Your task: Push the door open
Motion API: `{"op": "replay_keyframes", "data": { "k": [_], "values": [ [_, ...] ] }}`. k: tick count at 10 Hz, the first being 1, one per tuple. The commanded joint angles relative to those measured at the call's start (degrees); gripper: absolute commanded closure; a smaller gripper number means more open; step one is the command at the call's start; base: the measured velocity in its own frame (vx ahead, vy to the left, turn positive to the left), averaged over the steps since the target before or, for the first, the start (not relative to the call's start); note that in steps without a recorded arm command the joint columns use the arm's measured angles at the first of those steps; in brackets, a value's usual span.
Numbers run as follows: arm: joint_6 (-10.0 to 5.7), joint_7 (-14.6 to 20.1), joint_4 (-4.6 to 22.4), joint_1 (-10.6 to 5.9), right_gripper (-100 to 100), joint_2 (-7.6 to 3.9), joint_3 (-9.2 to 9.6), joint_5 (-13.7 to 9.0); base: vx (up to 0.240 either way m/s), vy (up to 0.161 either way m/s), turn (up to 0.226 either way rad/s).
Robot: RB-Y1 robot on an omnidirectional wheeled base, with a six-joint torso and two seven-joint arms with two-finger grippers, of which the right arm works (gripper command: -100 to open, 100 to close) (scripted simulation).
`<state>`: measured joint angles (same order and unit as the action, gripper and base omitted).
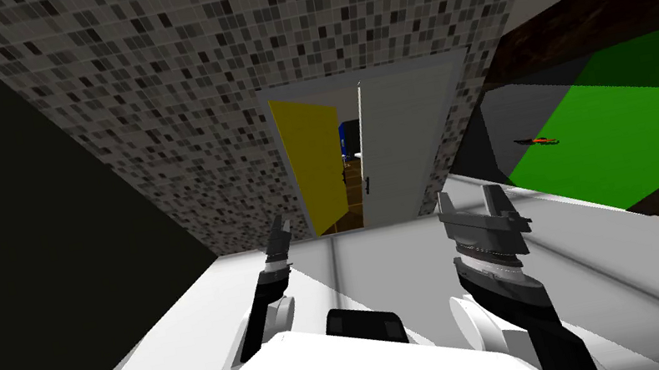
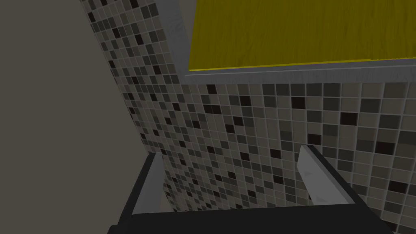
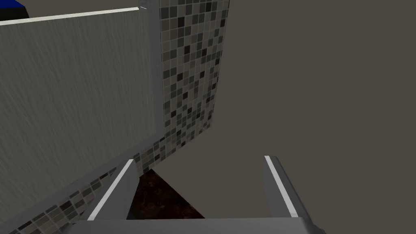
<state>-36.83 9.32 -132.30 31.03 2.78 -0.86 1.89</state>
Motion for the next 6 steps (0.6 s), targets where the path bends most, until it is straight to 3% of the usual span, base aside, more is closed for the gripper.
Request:
{"op": "replay_keyframes", "data": {
  "k": [1, 6],
  "values": [
    [-0.33, 1.04, 1.62, -0.46, -100, -0.68, 0.04, -1.14, 0.053, -0.022, 0.139],
    [-1.6, 5.02, 7.79, -2.23, -100, -2.71, 0.21, -5.46, 0.113, -0.067, 0.146]
  ]
}}
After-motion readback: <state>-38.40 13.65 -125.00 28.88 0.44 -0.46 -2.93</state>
